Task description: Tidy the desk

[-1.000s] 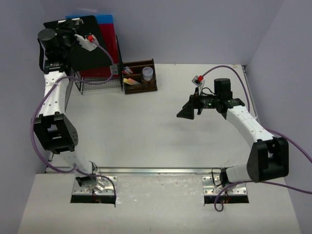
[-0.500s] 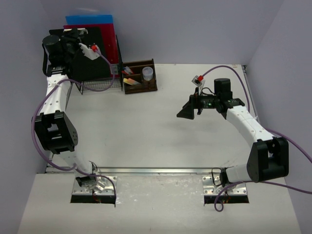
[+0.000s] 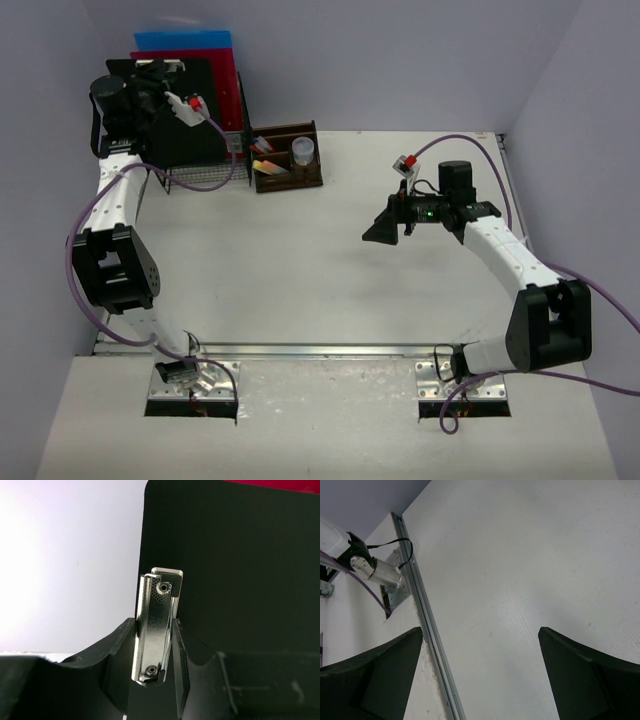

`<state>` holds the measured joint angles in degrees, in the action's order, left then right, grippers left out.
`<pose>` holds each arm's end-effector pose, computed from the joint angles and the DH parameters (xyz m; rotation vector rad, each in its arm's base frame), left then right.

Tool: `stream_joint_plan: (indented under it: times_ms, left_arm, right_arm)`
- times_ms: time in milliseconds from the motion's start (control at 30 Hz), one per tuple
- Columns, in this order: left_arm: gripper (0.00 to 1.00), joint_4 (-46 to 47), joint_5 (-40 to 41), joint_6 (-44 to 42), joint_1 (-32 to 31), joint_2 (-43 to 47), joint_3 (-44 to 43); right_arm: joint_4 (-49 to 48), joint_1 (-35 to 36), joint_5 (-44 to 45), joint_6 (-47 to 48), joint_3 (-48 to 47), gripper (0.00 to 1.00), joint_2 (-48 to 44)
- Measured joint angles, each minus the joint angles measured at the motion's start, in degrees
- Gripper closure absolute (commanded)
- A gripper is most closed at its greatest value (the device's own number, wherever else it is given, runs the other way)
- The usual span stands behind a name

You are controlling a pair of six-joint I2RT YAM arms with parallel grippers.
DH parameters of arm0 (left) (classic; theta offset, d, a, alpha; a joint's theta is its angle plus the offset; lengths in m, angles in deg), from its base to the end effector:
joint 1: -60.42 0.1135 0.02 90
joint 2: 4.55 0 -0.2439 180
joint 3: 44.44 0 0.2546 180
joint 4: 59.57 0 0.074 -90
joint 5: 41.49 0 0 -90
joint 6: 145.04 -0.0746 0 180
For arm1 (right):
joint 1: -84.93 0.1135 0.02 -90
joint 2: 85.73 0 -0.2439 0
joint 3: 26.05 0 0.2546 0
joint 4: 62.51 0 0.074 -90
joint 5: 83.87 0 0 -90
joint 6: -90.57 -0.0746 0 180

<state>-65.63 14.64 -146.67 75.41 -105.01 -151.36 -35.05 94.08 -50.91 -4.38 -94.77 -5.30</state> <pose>0.4485 0.0771 0.3829 1.3616 0.9405 0.9897 0.3036 0.1123 0.2300 -0.6143 2.0634 1.2458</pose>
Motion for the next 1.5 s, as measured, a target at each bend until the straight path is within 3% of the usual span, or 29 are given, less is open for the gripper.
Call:
stream_joint_plan:
  times_ms: [600, 1400, 1500]
  left_arm:
    - [1.0, -1.2, -3.5, 7.7, -0.7, 0.3, 0.0]
    - [1.0, -13.2, -2.0, 1.8, -1.0, -8.0, -7.5]
    - [0.93, -13.5, -2.0, 1.9, -1.1, -8.6, -8.3]
  right_arm:
    - [0.0, 0.0, 0.0, 0.0, 0.0, 0.01, 0.2]
    - [0.0, 0.0, 0.0, 0.0, 0.2, 0.01, 1.0]
    - [0.0, 0.0, 0.0, 0.0, 0.2, 0.01, 1.4]
